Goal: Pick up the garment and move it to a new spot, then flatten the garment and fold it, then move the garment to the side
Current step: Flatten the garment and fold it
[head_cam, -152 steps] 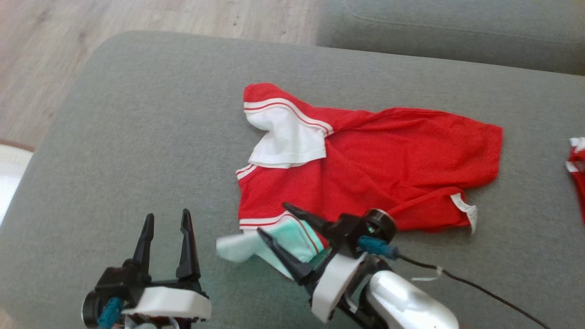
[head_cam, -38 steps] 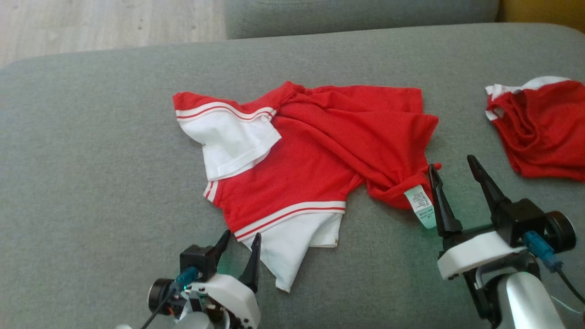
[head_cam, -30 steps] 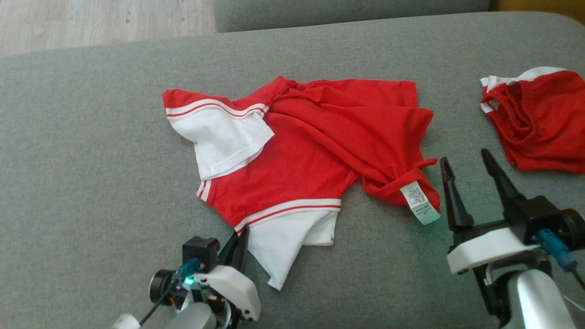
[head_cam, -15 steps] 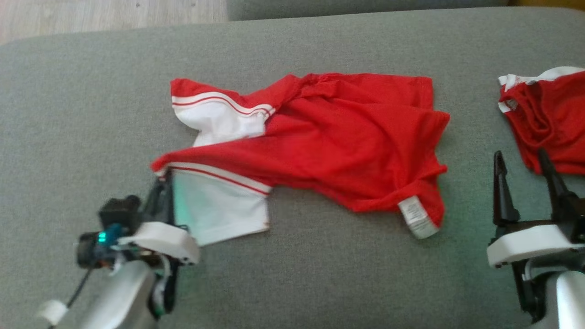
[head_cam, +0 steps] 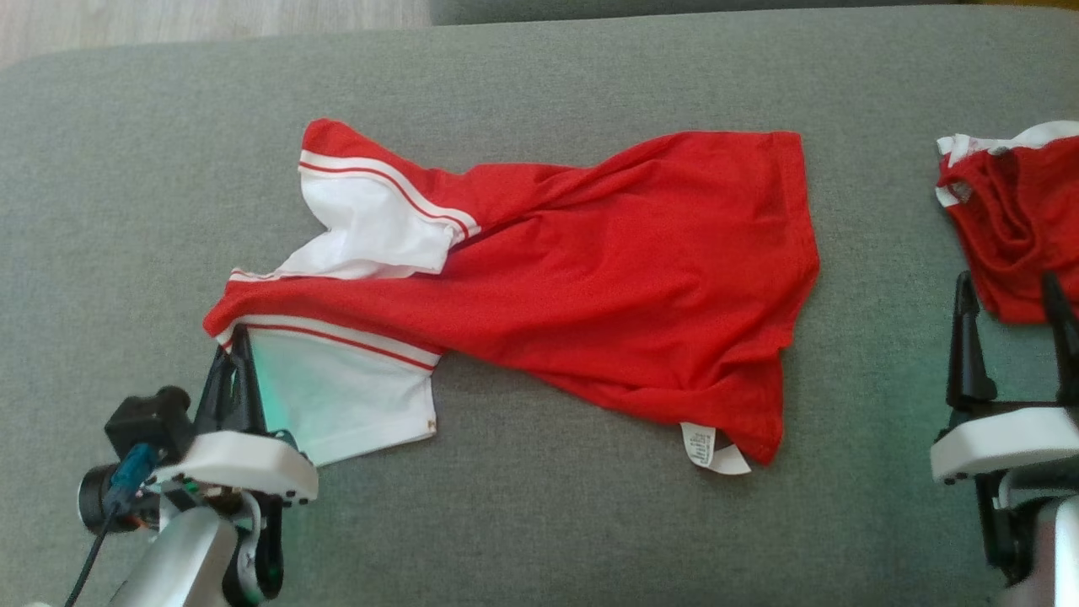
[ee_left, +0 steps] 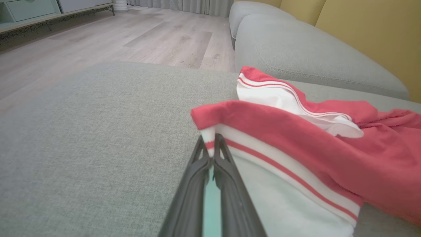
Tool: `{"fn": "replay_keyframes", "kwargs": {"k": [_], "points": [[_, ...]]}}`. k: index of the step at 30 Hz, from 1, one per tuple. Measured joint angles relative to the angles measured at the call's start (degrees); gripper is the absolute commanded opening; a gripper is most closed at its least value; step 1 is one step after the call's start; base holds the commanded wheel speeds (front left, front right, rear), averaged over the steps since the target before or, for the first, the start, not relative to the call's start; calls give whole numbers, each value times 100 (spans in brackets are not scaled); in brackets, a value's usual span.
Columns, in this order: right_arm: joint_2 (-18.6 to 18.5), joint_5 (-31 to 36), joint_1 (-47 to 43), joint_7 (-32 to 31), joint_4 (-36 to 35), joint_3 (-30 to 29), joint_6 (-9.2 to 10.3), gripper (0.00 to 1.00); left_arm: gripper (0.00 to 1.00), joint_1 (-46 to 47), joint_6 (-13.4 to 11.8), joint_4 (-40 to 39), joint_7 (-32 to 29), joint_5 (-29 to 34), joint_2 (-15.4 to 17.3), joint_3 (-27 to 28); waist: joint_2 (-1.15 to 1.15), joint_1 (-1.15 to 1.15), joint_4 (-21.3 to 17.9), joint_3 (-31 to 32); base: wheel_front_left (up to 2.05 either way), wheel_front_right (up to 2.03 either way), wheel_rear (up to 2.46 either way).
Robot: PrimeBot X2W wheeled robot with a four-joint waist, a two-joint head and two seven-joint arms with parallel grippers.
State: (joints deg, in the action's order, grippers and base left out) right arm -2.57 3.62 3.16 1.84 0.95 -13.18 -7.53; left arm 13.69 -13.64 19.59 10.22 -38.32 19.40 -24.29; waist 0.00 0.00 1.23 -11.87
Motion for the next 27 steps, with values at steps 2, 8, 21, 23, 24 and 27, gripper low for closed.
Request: {"fn": "replay_keyframes", "kwargs": {"k": [2, 8, 21, 23, 24, 27], "points": [[0, 0, 5, 0, 51, 40, 0, 100, 38, -1, -15, -65, 34, 2, -3, -2, 0, 0, 18, 27, 0, 0, 0], [0, -1, 2, -34, 168, 215, 0, 100, 100, -13, -70, -371, 223, 144, -36, -11, 0, 0, 81, 166, 0, 0, 0], [-8, 143, 813, -1128, 1143, 802, 0, 100, 100, -477, -105, -1103, 375, 461, -428, -356, 0, -1, 343, 227, 0, 0, 0], [-56, 142, 1075, -1389, 1413, 835, 0, 100, 100, -477, -103, -1161, 376, 513, -495, -391, 0, -1, 414, 206, 0, 0, 0], [-112, 143, 1182, -1529, 1566, 845, 0, 100, 100, -477, -100, -1189, 386, 532, -524, -416, 0, -1, 455, 193, 0, 0, 0], [-310, 133, 1391, -1773, 1982, 847, 0, 100, 100, -475, -91, -1250, 405, 569, -579, -527, 0, 0, 598, 145, 0, 0, 0]]}}
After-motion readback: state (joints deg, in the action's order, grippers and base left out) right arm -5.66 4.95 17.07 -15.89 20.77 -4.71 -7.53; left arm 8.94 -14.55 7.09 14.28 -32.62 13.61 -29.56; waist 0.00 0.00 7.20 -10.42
